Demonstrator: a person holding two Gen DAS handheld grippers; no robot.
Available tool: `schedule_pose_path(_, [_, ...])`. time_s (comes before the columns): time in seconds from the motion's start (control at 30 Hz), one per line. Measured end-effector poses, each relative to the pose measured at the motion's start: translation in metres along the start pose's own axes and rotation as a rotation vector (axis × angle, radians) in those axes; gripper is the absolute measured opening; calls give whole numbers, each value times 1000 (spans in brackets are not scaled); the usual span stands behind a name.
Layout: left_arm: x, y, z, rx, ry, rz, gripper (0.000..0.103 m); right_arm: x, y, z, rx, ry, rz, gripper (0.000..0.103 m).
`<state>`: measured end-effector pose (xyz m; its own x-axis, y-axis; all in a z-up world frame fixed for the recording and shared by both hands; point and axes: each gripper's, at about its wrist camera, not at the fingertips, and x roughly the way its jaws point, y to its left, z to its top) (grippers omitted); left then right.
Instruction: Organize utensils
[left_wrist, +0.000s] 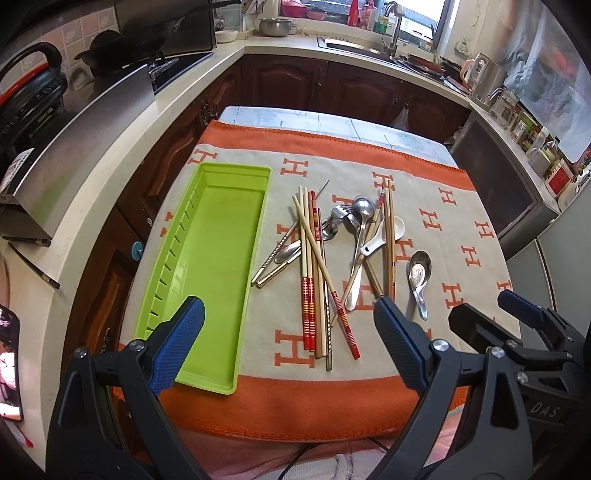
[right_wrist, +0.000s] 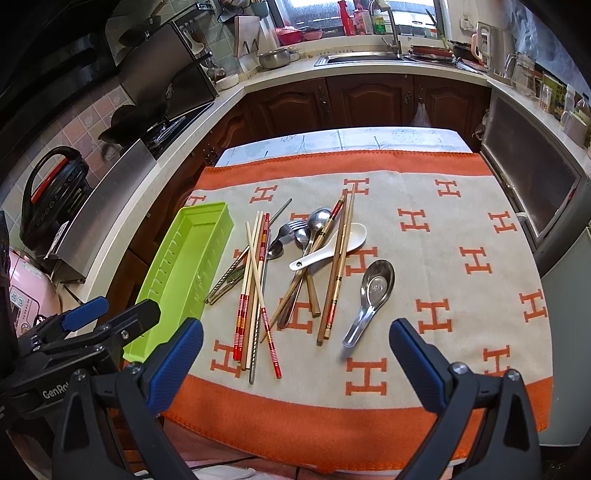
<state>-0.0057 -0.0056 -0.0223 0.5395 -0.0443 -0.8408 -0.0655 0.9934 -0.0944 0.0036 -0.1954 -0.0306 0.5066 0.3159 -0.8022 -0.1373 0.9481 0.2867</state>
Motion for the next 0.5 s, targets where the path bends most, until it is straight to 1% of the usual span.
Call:
schedule_pose_path(0.13, [9,1,9,-7,28,-35,92,5,-9,7,25,9,6,92])
schedule_pose_path(0.23, [17,5,21,-22,57,-66,91,5,-20,16,57,-17,4,88])
schedule_pose_path(0.3, [23,7,33,-34,74,-90,88,5,-27,25,69,-39,-1,82])
schedule_pose_path(0.33, [26,8,40,-37,71,-94,83,5,-31,30,72,-47,-3,80])
schedule_pose_path(0.4, [29,8,53,-29,62,-74,78,5,-39,41,81,-65,-4,71])
schedule_pose_path(0.43, [31,8,59,-25,59,-66,76,4,-44,48,86,-84,-11,68])
schedule_pose_path(0.5, [39,8,74,-27,80,-62,74,4,-49,60,73,-113,-20,66])
